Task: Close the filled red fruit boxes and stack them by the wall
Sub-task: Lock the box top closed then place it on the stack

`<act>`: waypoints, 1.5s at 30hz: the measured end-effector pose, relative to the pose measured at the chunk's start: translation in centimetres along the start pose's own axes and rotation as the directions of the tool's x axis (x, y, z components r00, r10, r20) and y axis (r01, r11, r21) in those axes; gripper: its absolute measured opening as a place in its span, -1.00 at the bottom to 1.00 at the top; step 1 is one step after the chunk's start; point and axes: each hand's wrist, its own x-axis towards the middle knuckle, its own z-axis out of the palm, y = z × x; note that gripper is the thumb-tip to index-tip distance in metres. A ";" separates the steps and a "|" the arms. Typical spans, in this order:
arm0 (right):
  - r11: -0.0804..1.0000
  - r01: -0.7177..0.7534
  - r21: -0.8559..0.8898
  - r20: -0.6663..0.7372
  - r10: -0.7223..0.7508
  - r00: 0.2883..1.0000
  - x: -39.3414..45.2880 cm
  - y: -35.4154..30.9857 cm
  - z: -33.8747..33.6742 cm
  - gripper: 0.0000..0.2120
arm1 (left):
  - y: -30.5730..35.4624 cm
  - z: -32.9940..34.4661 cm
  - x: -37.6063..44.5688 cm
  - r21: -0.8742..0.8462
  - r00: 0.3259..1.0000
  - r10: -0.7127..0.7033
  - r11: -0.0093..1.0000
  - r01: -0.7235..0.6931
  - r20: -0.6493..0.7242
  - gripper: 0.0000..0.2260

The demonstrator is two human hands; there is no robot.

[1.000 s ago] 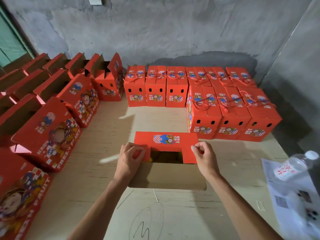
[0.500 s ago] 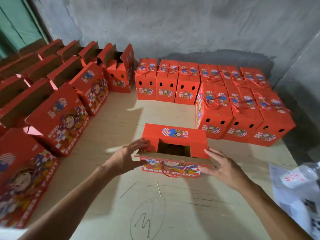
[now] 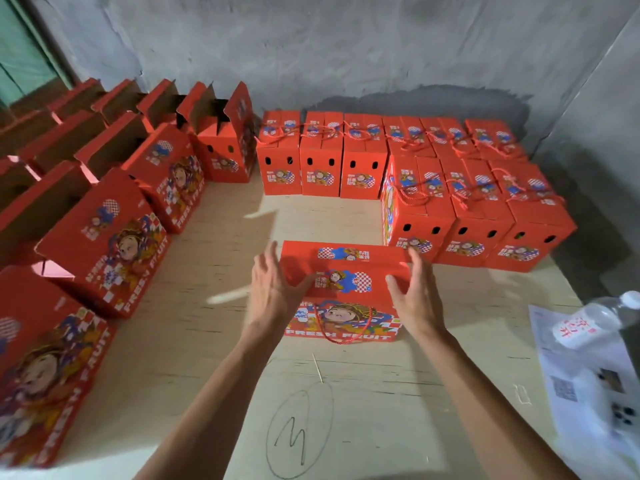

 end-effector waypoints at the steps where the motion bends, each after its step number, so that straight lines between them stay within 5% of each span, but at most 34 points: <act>1: 0.990 0.124 -0.064 0.001 -0.124 0.992 0.3 -0.1 0.5 -0.55 | 0.2 0.3 0.2 0.088 0.998 0.062 0.994 -0.062 0.002 -0.37; 4: 0.921 0.332 -0.202 -0.005 -0.340 0.940 0.9 -0.3 1.6 -0.73 | 1.5 1.3 0.5 0.166 0.959 0.268 0.945 -0.280 0.090 -0.70; 7: 0.913 0.326 -0.245 -0.039 -0.345 0.938 2.0 -0.3 2.1 -0.79 | 2.9 2.5 0.6 0.055 0.960 0.275 0.959 -0.277 0.051 -0.82; 23: 0.920 0.303 -0.248 -0.187 -0.352 0.917 3.2 -0.8 3.0 -0.65 | 2.7 4.3 1.8 0.115 0.950 0.300 0.950 -0.289 -0.090 -0.72; 37: 0.973 0.191 -0.130 -0.011 -0.194 0.981 5.1 -2.4 2.8 -0.53 | 3.8 4.0 2.5 0.218 0.979 0.196 0.955 -0.202 0.050 -0.66; 45: 0.939 0.250 -0.235 0.083 -0.237 0.968 5.7 -1.6 3.1 -0.70 | 4.0 4.7 3.2 0.342 0.970 0.173 0.913 -0.224 0.172 -0.60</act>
